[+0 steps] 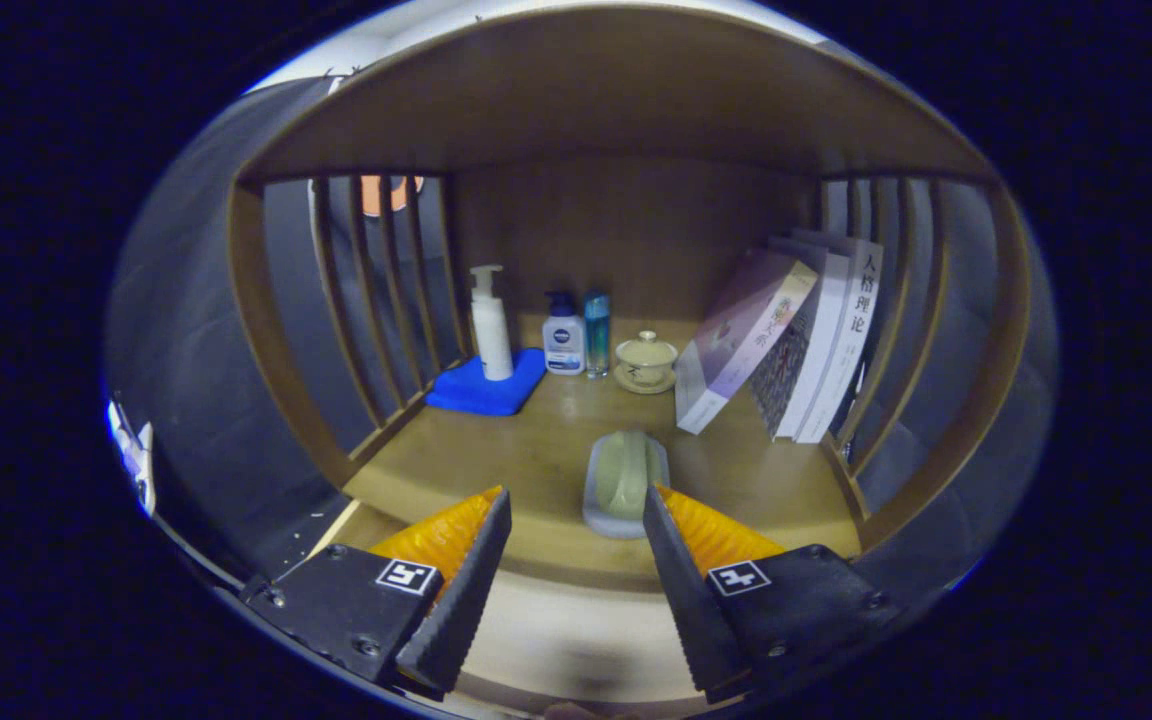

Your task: Pull open the drawer, take out the items inside it, and place them on the countertop above the cabinet.

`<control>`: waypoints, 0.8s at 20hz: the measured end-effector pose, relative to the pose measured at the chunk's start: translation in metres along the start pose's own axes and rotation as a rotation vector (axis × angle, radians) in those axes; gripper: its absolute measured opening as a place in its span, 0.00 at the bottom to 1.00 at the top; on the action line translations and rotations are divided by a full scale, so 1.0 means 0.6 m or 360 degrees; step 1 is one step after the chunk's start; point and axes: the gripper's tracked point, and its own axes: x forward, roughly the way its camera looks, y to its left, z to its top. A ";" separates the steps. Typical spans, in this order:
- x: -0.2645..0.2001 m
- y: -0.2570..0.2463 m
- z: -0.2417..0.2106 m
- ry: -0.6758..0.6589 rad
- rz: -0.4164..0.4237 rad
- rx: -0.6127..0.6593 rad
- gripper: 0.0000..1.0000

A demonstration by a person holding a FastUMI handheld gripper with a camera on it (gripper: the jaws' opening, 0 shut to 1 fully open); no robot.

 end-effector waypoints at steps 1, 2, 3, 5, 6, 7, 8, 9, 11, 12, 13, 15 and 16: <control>-0.017 0.002 -0.007 -0.0028 0.0010 0.0007 0.84; -0.031 0.007 -0.015 -0.0068 0.0029 0.0011 0.84; -0.046 0.012 -0.025 -0.0095 0.0049 0.0007 0.85; -0.072 0.021 -0.057 -0.0125 0.0093 -0.0020 0.87; -0.085 0.027 -0.069 -0.0143 0.0114 -0.0026 0.87; -0.096 0.029 -0.078 -0.0174 0.0122 -0.0023 0.87; -0.107 0.029 -0.091 -0.0210 0.0121 -0.0016 0.87; -0.115 0.031 -0.101 -0.0254 0.0118 -0.0011 0.87; -0.132 0.031 -0.128 -0.0323 0.0096 -0.0003 0.88; -0.138 0.038 -0.147 -0.0344 0.0095 -0.0013 0.88; -0.142 0.046 -0.165 -0.0362 0.0099 -0.0030 0.88; -0.149 0.061 -0.205 -0.0383 0.0096 -0.0087 0.88; -0.151 0.067 -0.223 -0.0393 0.0090 -0.0108 0.88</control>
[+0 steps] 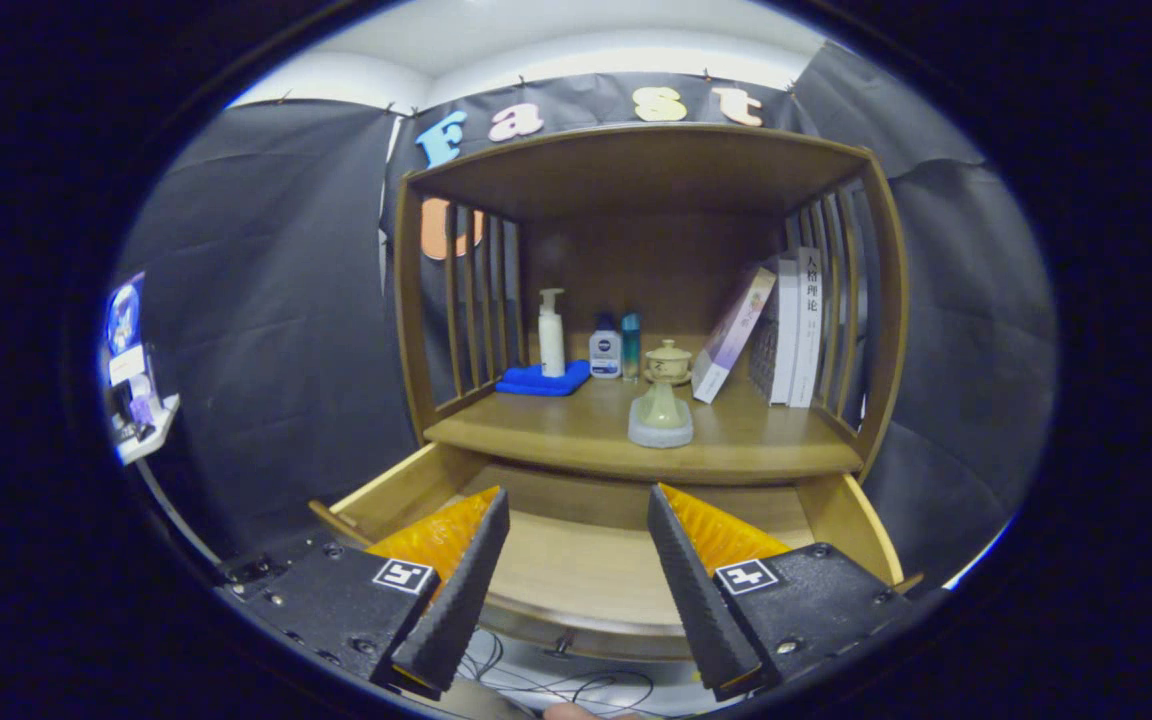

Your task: Pull open the drawer, take out the items inside it, and place them on the countertop above the cabinet.

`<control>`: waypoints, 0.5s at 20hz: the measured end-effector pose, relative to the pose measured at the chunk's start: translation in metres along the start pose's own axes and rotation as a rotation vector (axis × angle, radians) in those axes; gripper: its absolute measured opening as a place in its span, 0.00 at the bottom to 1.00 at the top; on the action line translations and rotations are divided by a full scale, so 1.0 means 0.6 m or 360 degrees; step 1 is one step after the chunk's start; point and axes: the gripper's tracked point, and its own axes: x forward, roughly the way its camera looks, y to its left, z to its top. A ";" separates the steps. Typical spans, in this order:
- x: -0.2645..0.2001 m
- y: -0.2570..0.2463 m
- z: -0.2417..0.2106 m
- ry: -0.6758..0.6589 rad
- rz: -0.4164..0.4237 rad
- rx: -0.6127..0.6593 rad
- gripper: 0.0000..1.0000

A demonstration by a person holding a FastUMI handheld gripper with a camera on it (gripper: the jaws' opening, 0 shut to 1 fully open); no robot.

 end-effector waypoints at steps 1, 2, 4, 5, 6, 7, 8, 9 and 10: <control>-0.005 0.007 -0.014 -0.0009 -0.0005 -0.0011 0.88; -0.012 0.012 -0.028 -0.0022 -0.0018 -0.0014 0.88; -0.025 0.021 -0.053 -0.0042 -0.0042 0.0003 0.88; -0.029 0.027 -0.067 -0.0046 -0.0042 0.0004 0.88; -0.034 0.028 -0.082 -0.0043 -0.0066 0.0004 0.88; -0.037 0.026 -0.096 -0.0040 -0.0085 -0.0002 0.89; -0.042 0.023 -0.112 -0.0028 -0.0119 0.0003 0.89; -0.046 0.025 -0.127 -0.0015 -0.0120 0.0013 0.89; -0.046 0.029 -0.146 0.0010 -0.0120 0.0008 0.89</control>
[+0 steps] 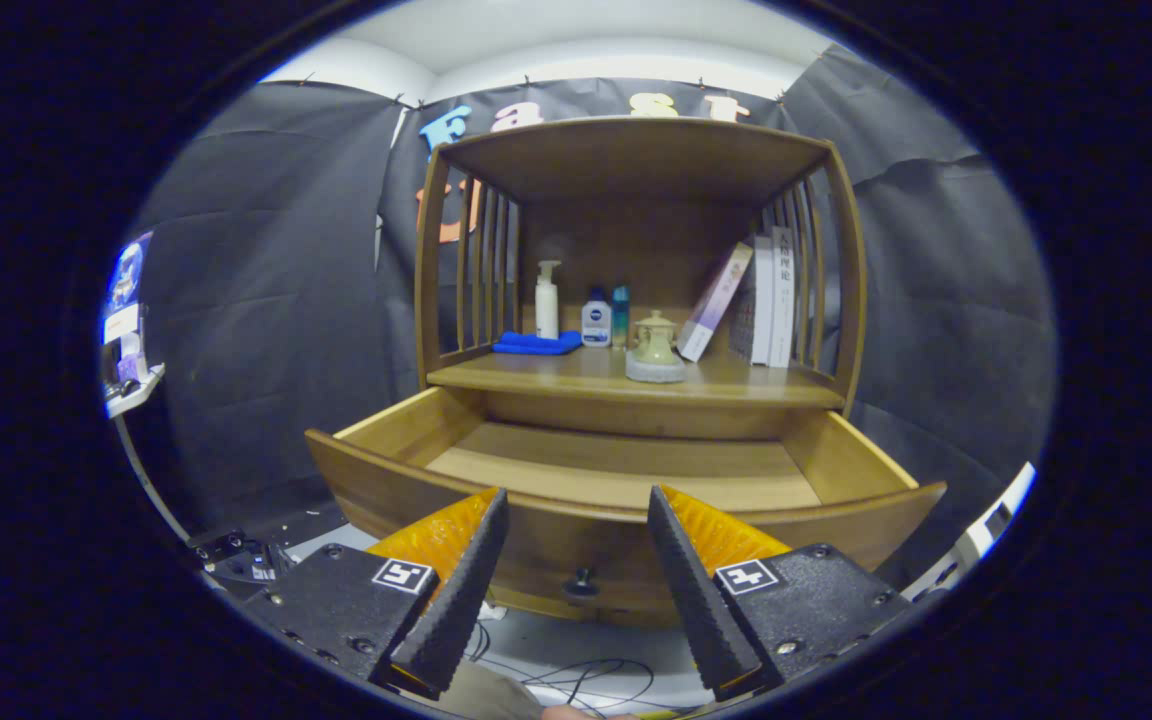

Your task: Pull open the drawer, take out the items inside it, and place them on the countertop above the cabinet.

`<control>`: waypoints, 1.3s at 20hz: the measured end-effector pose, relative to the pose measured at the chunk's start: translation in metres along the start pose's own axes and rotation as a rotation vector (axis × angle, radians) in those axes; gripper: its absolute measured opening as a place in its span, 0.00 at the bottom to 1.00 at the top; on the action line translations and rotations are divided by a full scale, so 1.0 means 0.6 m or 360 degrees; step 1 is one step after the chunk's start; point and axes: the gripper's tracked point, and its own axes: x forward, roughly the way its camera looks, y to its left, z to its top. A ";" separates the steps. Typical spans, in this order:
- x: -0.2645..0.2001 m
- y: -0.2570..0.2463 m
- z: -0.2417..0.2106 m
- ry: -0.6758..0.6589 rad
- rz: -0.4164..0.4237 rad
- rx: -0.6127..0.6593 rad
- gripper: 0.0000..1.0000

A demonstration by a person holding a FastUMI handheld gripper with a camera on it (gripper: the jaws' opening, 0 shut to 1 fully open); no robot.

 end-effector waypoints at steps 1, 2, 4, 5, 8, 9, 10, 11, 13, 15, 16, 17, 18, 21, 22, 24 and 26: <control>0.002 0.002 -0.021 0.0043 0.0004 -0.0014 0.89; 0.002 0.004 -0.040 0.0086 0.0012 -0.0019 0.89; 0.006 0.001 -0.060 0.0130 0.0010 0.0007 0.89; 0.010 -0.006 -0.064 0.0136 -0.0016 0.0023 0.88; 0.025 -0.030 -0.087 0.0176 -0.0125 0.0061 0.88; 0.029 -0.035 -0.096 0.0206 -0.0153 0.0092 0.88; 0.037 -0.033 -0.104 0.0233 -0.0155 0.0147 0.88; 0.043 -0.027 -0.111 0.0256 -0.0153 0.0209 0.89; 0.055 -0.020 -0.117 0.0273 -0.0157 0.0275 0.89; 0.059 -0.019 -0.119 0.0262 -0.0205 0.0267 0.88; 0.059 -0.018 -0.122 0.0257 -0.0226 0.0249 0.88; 0.060 -0.017 -0.122 0.0247 -0.0246 0.0237 0.89; 0.059 -0.019 -0.123 0.0245 -0.0261 0.0235 0.89; 0.066 -0.023 -0.118 0.0247 -0.0291 0.0276 0.89; 0.069 -0.025 -0.116 0.0254 -0.0288 0.0295 0.89; 0.077 -0.026 -0.112 0.0265 -0.0269 0.0311 0.88; 0.081 -0.029 -0.108 0.0261 -0.0266 0.0306 0.86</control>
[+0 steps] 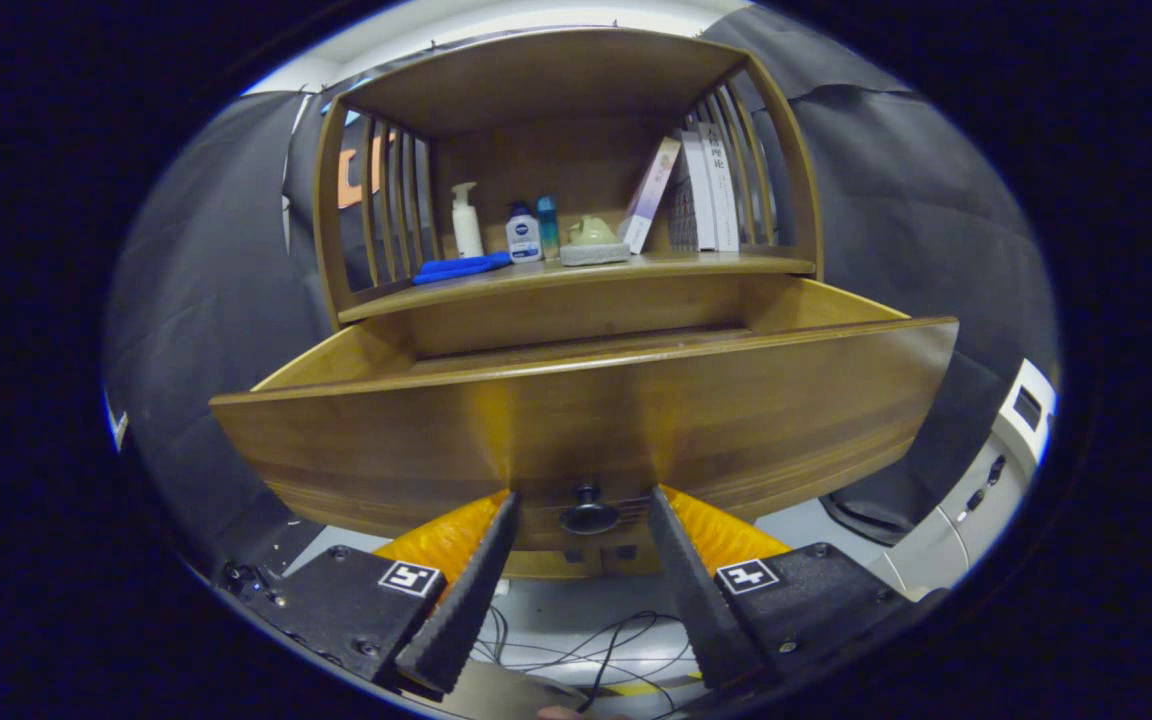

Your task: Pull open the drawer, take out the items inside it, and place them on the countertop above the cabinet.

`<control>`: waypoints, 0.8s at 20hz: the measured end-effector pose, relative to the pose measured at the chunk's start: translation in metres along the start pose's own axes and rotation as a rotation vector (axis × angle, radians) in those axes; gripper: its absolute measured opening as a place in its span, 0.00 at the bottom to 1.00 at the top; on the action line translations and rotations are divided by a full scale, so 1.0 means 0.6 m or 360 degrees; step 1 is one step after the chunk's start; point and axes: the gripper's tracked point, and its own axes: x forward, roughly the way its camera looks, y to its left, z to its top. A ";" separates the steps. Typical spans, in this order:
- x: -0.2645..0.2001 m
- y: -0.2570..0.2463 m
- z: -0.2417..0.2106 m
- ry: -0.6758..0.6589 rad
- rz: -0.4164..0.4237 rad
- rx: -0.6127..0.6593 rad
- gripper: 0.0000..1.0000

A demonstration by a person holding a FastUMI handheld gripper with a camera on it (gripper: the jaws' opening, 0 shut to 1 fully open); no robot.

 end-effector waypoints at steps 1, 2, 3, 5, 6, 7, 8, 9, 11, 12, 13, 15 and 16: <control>0.001 0.000 0.002 -0.0005 0.0000 -0.0008 0.86; 0.000 0.002 0.001 0.0000 0.0005 -0.0006 0.86; 0.004 0.003 0.002 0.0002 0.0006 -0.0003 0.86; 0.018 0.000 0.012 0.0010 0.0011 0.0002 0.86; 0.025 0.001 0.017 0.0008 0.0013 0.0001 0.86; 0.033 0.002 0.020 0.0009 0.0013 0.0003 0.86; 0.039 0.003 0.023 0.0015 0.0011 -0.0001 0.86; 0.048 0.004 0.030 0.0009 0.0011 0.0004 0.86; 0.069 0.005 0.046 -0.0001 0.0008 -0.0002 0.86; 0.078 0.005 0.057 -0.0019 0.0002 -0.0010 0.86; 0.089 0.005 0.061 -0.0005 0.0000 -0.0005 0.86; 0.113 0.008 0.074 -0.0012 -0.0002 -0.0001 0.86; 0.125 0.009 0.078 -0.0005 -0.0002 -0.0008 0.87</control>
